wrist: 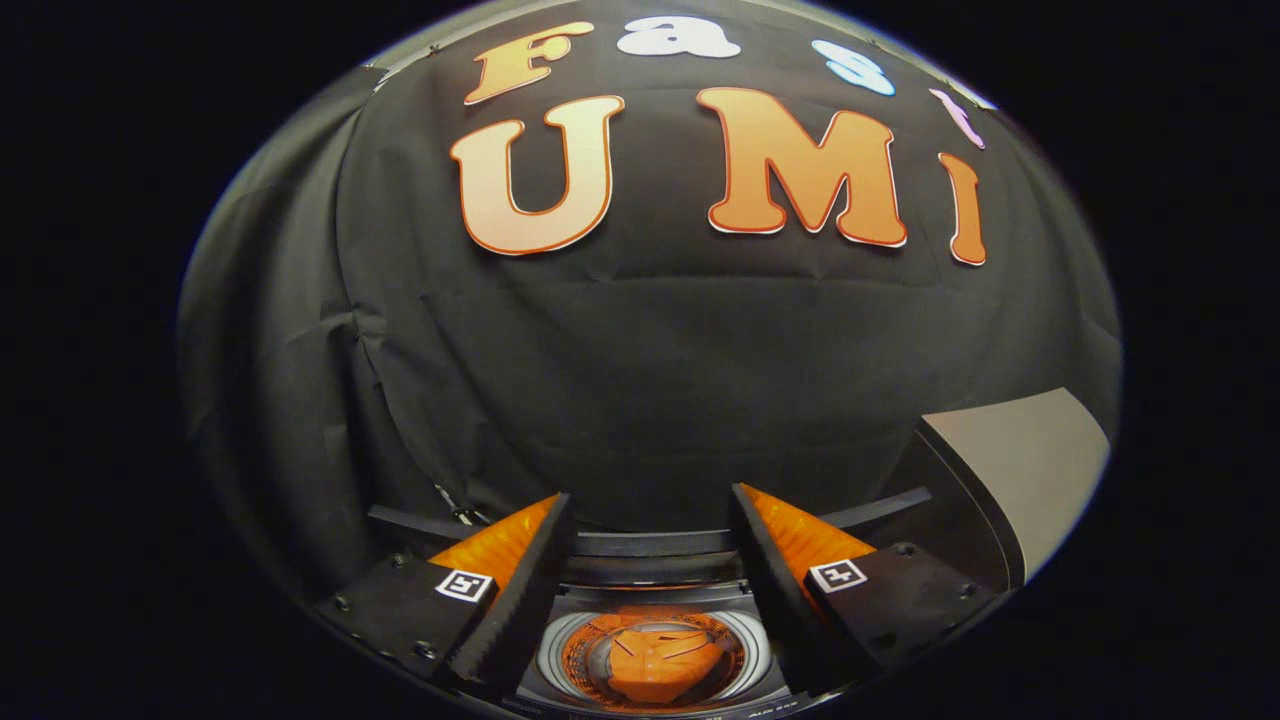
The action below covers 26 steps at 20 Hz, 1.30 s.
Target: Put the clothes into the washing machine and then close the washing machine lid.
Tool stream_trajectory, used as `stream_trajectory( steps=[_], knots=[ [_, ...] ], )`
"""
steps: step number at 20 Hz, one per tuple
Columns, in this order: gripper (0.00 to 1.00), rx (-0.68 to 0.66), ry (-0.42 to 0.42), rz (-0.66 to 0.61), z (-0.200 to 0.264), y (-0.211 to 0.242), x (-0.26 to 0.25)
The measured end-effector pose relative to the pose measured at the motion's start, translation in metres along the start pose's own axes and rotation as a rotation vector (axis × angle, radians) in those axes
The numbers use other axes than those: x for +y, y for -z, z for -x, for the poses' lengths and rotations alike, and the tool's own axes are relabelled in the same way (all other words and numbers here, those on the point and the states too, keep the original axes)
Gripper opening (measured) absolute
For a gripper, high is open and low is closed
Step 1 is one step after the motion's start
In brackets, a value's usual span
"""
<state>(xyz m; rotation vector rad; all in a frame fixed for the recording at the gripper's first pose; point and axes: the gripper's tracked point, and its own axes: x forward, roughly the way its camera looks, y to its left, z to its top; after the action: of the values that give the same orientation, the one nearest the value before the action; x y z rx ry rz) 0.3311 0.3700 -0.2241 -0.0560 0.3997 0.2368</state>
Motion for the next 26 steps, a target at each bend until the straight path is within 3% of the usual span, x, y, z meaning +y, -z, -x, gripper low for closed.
stream_trajectory(
  steps=[6, 9, 14, 26],
  knots=[
    [0.99, -0.005, -0.004, -0.002, 0.025, 0.033, 0.004],
    [0.99, 0.09, -0.017, -0.026, 0.026, 0.085, 0.006],
    [0.99, 0.136, -0.027, -0.061, 0.024, 0.125, 0.006],
    [0.98, 0.073, -0.046, -0.058, 0.064, 0.089, -0.012]
  ],
)
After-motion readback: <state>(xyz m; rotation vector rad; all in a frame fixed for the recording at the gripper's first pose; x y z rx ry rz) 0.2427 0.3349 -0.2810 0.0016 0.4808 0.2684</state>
